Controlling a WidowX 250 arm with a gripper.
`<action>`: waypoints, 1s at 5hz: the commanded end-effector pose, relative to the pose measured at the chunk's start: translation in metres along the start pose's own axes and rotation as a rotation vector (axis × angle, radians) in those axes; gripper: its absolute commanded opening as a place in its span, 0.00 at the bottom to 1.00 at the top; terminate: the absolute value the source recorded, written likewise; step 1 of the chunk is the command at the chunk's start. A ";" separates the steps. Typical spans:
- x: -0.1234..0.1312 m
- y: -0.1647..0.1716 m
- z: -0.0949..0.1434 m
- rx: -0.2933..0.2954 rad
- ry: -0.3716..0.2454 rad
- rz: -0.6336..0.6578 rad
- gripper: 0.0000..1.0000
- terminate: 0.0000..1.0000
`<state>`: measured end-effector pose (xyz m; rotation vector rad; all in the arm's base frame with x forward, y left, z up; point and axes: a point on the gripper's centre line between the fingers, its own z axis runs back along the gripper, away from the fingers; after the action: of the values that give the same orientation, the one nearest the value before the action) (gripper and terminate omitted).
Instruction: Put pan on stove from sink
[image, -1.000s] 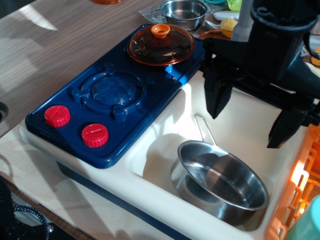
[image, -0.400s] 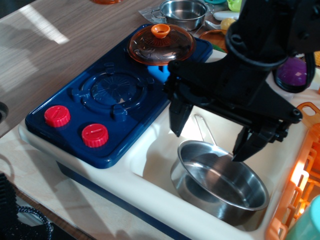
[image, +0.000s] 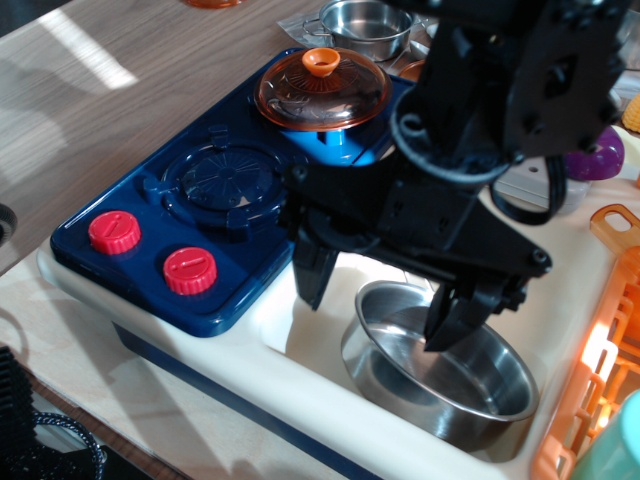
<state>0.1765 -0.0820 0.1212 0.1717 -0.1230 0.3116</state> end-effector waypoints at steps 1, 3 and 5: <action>0.001 0.004 -0.008 -0.055 0.004 0.064 1.00 0.00; 0.000 0.005 -0.023 -0.102 0.050 0.100 0.00 0.00; 0.008 0.005 -0.014 -0.092 0.095 0.070 0.00 0.00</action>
<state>0.1821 -0.0686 0.1131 0.0888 0.0054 0.3655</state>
